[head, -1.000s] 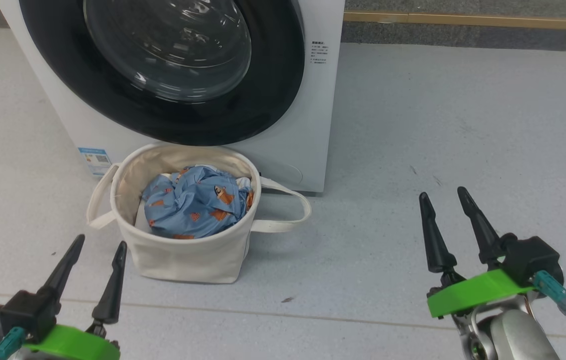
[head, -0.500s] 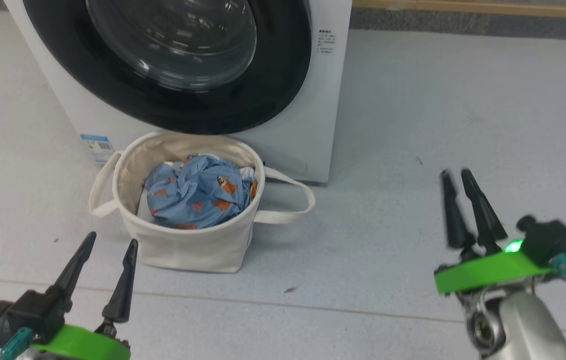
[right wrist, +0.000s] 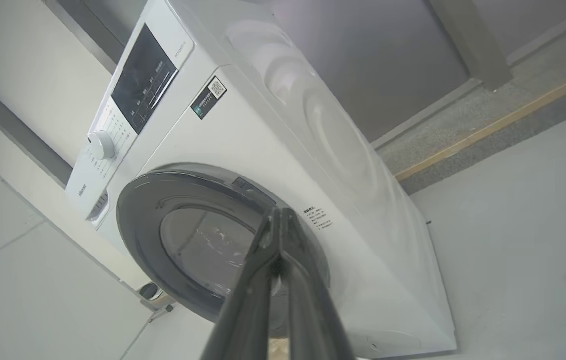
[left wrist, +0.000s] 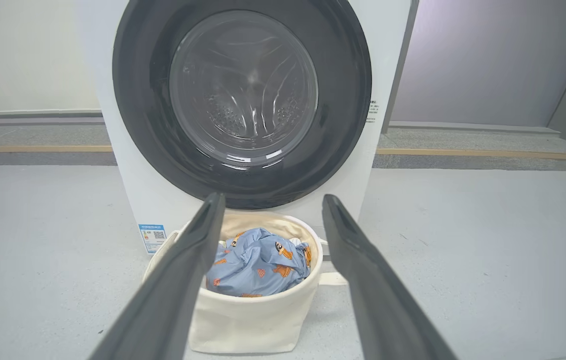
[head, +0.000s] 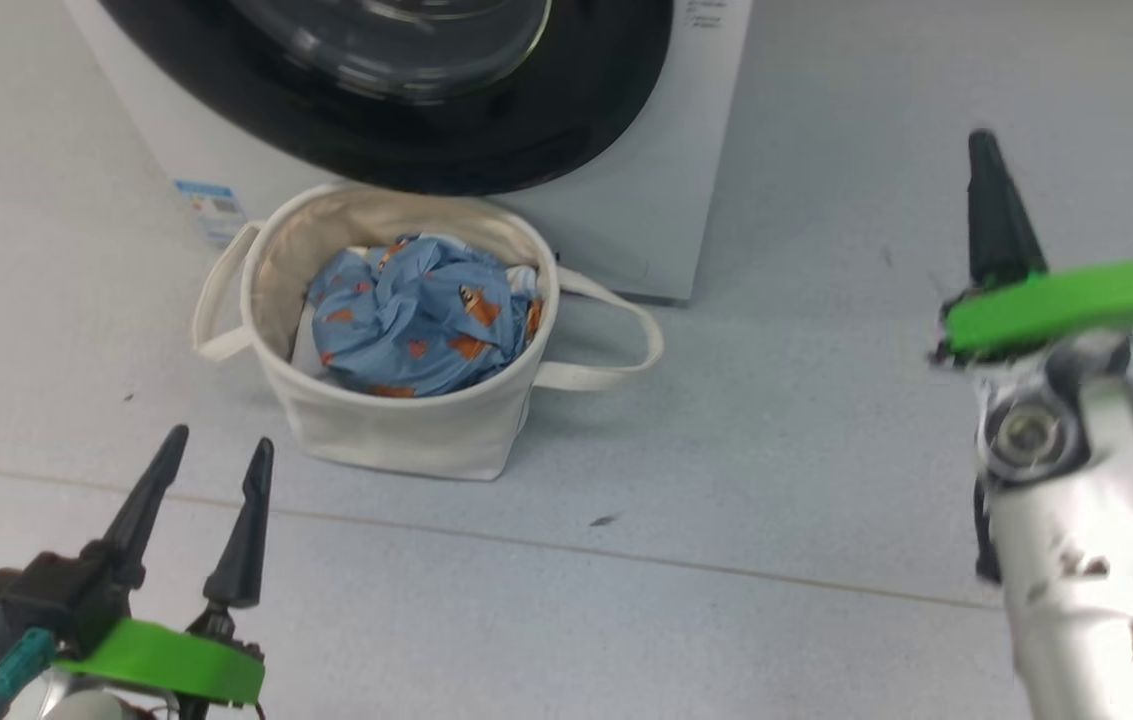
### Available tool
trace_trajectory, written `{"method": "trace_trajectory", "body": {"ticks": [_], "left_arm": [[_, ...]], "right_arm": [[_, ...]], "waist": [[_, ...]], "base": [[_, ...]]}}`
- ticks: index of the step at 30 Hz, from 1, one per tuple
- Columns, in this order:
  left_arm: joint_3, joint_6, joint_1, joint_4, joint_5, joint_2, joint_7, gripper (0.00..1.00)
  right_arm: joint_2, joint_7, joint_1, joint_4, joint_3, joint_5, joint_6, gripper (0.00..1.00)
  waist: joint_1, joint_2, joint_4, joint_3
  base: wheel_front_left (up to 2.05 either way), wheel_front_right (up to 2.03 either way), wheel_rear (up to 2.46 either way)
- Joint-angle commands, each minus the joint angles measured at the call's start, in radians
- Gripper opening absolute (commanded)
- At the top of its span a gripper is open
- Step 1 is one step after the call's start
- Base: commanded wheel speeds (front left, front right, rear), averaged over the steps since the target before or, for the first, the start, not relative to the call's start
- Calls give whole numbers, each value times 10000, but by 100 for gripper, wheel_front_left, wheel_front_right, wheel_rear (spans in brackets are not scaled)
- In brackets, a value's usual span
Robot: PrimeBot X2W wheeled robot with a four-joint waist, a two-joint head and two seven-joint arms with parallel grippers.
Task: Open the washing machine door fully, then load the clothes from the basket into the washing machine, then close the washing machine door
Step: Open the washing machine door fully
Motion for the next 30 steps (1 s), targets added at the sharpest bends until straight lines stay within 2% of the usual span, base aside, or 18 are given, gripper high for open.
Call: {"method": "trace_trajectory", "body": {"ticks": [1, 7, 16, 21, 30], "left_arm": [[535, -92, -592, -212, -98, 199, -130, 100], [707, -248, -806, -141, -140, 30, -157, 100], [1223, -698, -1319, -51, -91, -536, -174, 100], [1703, -1020, -1661, -10, 23, -989, -176, 100], [2260, -1484, -2295, 161, 303, -1884, -177, 100]], "right_arm": [[-77, 426, -787, -76, 20, 523, 2, 0], [-317, 1834, -2403, 977, -580, 2200, 2, 0], [-772, 3761, -5199, 3120, -930, 3531, 2, 0], [-983, 4038, -6792, 4060, -950, 3527, 2, 0], [-1057, 3759, -9257, 5670, -1024, 3152, 2, 0]], "waist": [[-1, 0, 188, 213], [-1, 0, 460, 703], [-1, 0, 1123, 2023], [-1, 0, 1512, 2990], [-1, 0, 2180, 4428]], "base": [[0, 0, 0], [0, 0, 0], [0, 0, 0], [0, 0, 0], [0, 0, 0]]}}
